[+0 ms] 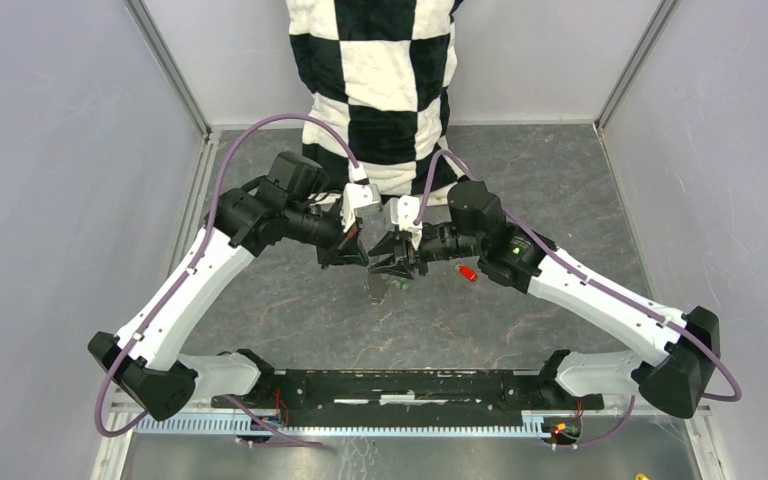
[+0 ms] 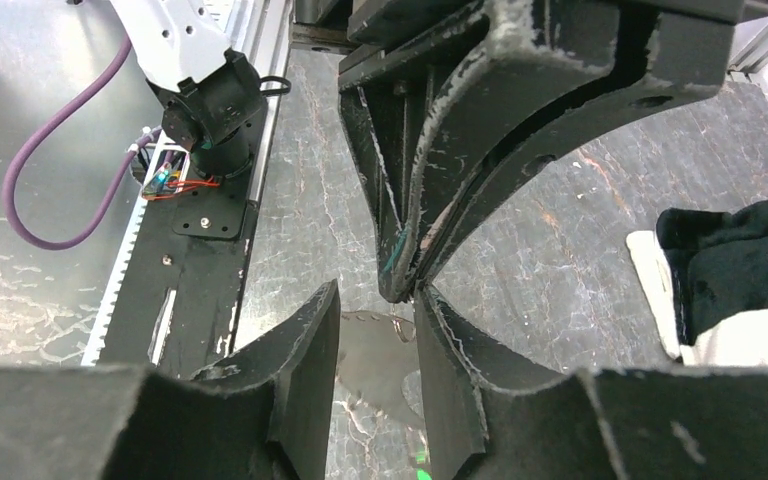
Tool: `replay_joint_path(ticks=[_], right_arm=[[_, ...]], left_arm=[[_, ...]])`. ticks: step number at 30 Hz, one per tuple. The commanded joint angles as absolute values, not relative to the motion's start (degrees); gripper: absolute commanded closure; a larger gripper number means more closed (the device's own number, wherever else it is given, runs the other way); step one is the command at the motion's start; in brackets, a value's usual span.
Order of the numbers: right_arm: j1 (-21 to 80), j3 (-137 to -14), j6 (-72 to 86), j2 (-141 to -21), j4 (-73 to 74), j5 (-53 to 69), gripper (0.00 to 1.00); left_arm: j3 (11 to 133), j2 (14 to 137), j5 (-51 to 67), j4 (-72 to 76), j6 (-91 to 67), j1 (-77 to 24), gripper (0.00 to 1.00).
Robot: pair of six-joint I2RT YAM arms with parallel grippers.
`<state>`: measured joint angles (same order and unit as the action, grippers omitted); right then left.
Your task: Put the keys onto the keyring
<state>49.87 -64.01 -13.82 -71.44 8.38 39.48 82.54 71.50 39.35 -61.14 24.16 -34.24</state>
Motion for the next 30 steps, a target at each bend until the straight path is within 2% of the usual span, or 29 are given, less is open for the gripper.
replay_joint_path(ticks=[1, 5, 13, 30], right_arm=[[49.79, -67.03, -15.55, -71.29, 11.16, 39.07, 0.62], [49.61, -67.30, -15.69, -71.21, 11.70, 36.72, 0.63], [49.13, -68.53, -17.05, -70.33, 13.09, 35.99, 0.53], [49.06, -75.58, -19.47, -76.38, 21.62, 41.30, 0.67]], left_arm=[[83.45, 69.04, 42.62, -60.29, 27.55, -34.67, 0.98], [83.33, 68.82, 42.85, -60.29, 27.60, -34.85, 0.98], [82.66, 68.38, 42.83, -60.42, 27.81, -35.11, 0.98], [81.96, 67.59, 42.83, -60.48, 29.17, -35.42, 0.98]])
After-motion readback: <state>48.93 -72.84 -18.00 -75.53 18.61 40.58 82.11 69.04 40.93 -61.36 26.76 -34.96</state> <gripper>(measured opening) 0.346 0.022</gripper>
